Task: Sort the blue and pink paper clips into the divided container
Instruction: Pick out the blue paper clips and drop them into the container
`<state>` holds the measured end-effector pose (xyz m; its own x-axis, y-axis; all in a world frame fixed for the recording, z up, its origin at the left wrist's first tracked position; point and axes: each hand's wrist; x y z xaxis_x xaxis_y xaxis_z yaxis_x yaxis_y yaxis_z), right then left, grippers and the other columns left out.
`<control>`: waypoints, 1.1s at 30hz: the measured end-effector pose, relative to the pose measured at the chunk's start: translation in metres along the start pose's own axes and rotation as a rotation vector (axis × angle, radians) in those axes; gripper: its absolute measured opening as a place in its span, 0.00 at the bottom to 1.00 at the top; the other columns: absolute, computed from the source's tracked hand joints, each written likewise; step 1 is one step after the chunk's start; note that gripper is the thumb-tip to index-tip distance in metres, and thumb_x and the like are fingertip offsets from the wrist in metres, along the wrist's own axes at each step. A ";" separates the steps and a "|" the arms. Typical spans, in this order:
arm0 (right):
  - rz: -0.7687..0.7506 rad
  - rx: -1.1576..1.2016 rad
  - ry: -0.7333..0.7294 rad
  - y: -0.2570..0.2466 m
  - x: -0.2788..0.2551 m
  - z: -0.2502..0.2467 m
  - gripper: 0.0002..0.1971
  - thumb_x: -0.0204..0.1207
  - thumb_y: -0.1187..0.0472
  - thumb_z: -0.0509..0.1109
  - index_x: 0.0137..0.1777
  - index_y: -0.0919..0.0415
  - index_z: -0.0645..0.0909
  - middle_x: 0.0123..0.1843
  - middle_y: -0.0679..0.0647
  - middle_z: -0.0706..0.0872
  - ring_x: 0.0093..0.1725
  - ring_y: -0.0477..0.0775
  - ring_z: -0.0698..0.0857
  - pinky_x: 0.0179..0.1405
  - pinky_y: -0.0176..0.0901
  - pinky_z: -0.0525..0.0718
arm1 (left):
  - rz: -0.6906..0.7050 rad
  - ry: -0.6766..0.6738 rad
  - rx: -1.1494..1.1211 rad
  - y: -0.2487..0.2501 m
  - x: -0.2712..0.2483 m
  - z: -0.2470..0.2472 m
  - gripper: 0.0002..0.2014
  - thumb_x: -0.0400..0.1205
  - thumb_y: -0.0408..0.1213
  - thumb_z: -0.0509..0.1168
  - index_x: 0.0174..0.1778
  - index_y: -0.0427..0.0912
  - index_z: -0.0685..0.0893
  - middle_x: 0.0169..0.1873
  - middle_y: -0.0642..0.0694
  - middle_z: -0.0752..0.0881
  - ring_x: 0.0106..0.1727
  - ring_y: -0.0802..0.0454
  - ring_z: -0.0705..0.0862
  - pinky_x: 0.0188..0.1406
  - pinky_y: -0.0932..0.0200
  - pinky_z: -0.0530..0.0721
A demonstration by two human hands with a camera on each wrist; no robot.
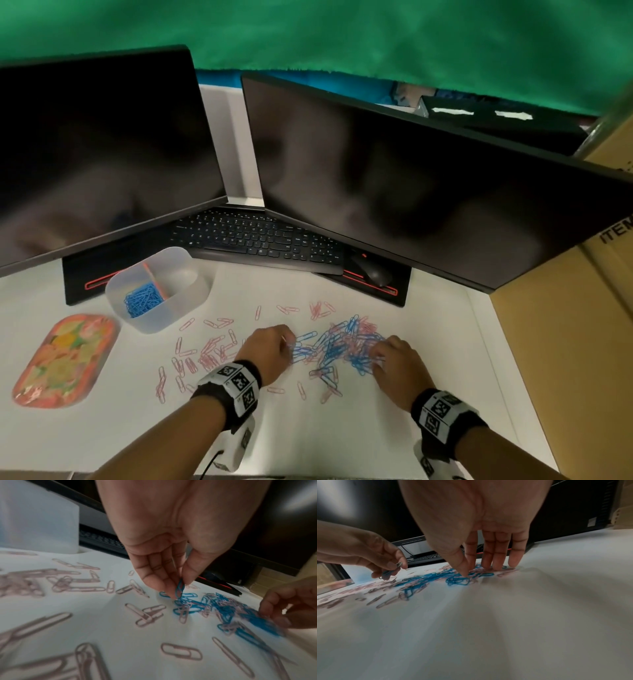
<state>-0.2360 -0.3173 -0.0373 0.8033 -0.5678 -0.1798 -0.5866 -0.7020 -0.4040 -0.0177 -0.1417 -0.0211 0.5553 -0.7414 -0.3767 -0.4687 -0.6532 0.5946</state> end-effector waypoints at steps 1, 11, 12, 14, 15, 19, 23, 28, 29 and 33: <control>-0.005 0.001 0.009 -0.003 0.001 -0.001 0.09 0.75 0.58 0.67 0.54 0.51 0.82 0.52 0.46 0.79 0.52 0.49 0.78 0.54 0.40 0.77 | -0.026 0.010 -0.049 -0.001 0.001 -0.002 0.12 0.79 0.31 0.59 0.46 0.51 0.84 0.39 0.51 0.88 0.33 0.59 0.83 0.34 0.72 0.78; -0.200 0.063 0.004 -0.042 0.019 0.008 0.12 0.77 0.61 0.65 0.58 0.55 0.83 0.54 0.47 0.83 0.53 0.47 0.79 0.53 0.34 0.75 | -0.420 -0.051 -0.881 0.010 0.005 -0.008 0.14 0.80 0.22 0.49 0.40 0.32 0.80 0.32 0.37 0.80 0.25 0.47 0.81 0.22 0.60 0.84; -0.224 0.050 -0.009 -0.046 0.022 0.009 0.12 0.77 0.60 0.65 0.59 0.55 0.83 0.54 0.48 0.83 0.54 0.48 0.78 0.54 0.36 0.75 | -0.448 -0.057 -0.960 0.013 0.004 -0.009 0.13 0.80 0.23 0.50 0.39 0.32 0.81 0.33 0.37 0.80 0.26 0.46 0.81 0.26 0.58 0.86; -0.253 0.014 -0.041 -0.054 0.027 0.012 0.11 0.78 0.59 0.64 0.57 0.56 0.84 0.52 0.50 0.82 0.54 0.50 0.78 0.52 0.36 0.74 | -0.481 -0.065 -1.069 0.016 0.003 -0.007 0.14 0.79 0.24 0.51 0.35 0.34 0.80 0.33 0.39 0.78 0.27 0.46 0.79 0.33 0.53 0.86; -0.261 0.002 -0.050 -0.056 0.029 0.013 0.10 0.78 0.59 0.64 0.55 0.57 0.85 0.51 0.51 0.82 0.53 0.51 0.79 0.51 0.35 0.72 | -0.481 -0.072 -1.102 0.017 0.003 -0.007 0.14 0.79 0.24 0.51 0.34 0.35 0.79 0.31 0.40 0.77 0.28 0.46 0.77 0.35 0.52 0.85; -0.264 0.002 -0.063 -0.058 0.032 0.015 0.07 0.78 0.61 0.65 0.49 0.59 0.85 0.49 0.52 0.82 0.51 0.51 0.78 0.49 0.34 0.72 | -0.428 -0.070 -1.000 0.016 0.005 -0.012 0.09 0.80 0.30 0.57 0.36 0.38 0.80 0.29 0.45 0.74 0.24 0.52 0.69 0.26 0.62 0.73; -0.221 0.056 -0.079 -0.055 0.032 0.013 0.04 0.76 0.62 0.67 0.43 0.57 0.82 0.44 0.48 0.81 0.46 0.47 0.76 0.44 0.34 0.75 | -0.157 -0.016 -0.352 0.005 0.003 -0.007 0.05 0.79 0.40 0.67 0.41 0.43 0.84 0.36 0.49 0.85 0.36 0.56 0.80 0.33 0.67 0.75; -0.215 0.087 -0.085 -0.054 0.033 0.006 0.06 0.75 0.65 0.66 0.37 0.56 0.78 0.38 0.46 0.77 0.39 0.45 0.73 0.37 0.27 0.70 | 0.073 -0.072 0.123 -0.003 -0.002 0.004 0.07 0.77 0.40 0.65 0.36 0.55 0.76 0.40 0.54 0.78 0.42 0.54 0.79 0.40 0.64 0.74; -0.207 0.102 -0.081 -0.054 0.033 0.005 0.08 0.76 0.65 0.65 0.36 0.54 0.76 0.36 0.44 0.75 0.38 0.43 0.72 0.36 0.26 0.67 | 0.081 -0.060 0.168 -0.005 -0.003 0.005 0.05 0.78 0.40 0.65 0.38 0.54 0.77 0.42 0.54 0.78 0.43 0.53 0.79 0.41 0.64 0.74; -0.126 0.236 -0.078 -0.052 0.031 0.002 0.06 0.76 0.65 0.67 0.40 0.53 0.79 0.36 0.42 0.81 0.37 0.36 0.78 0.38 0.27 0.76 | 0.083 -0.028 0.220 -0.012 -0.005 0.008 0.03 0.80 0.41 0.61 0.42 0.52 0.79 0.44 0.52 0.79 0.44 0.52 0.81 0.45 0.60 0.81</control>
<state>-0.1801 -0.2979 -0.0236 0.8794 -0.4408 -0.1798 -0.4483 -0.6399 -0.6241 -0.0200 -0.1318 -0.0316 0.4909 -0.7958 -0.3547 -0.6522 -0.6056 0.4559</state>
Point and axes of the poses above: each hand's wrist, its own x-axis towards the middle knuckle, its own z-axis out of the palm, y = z × x
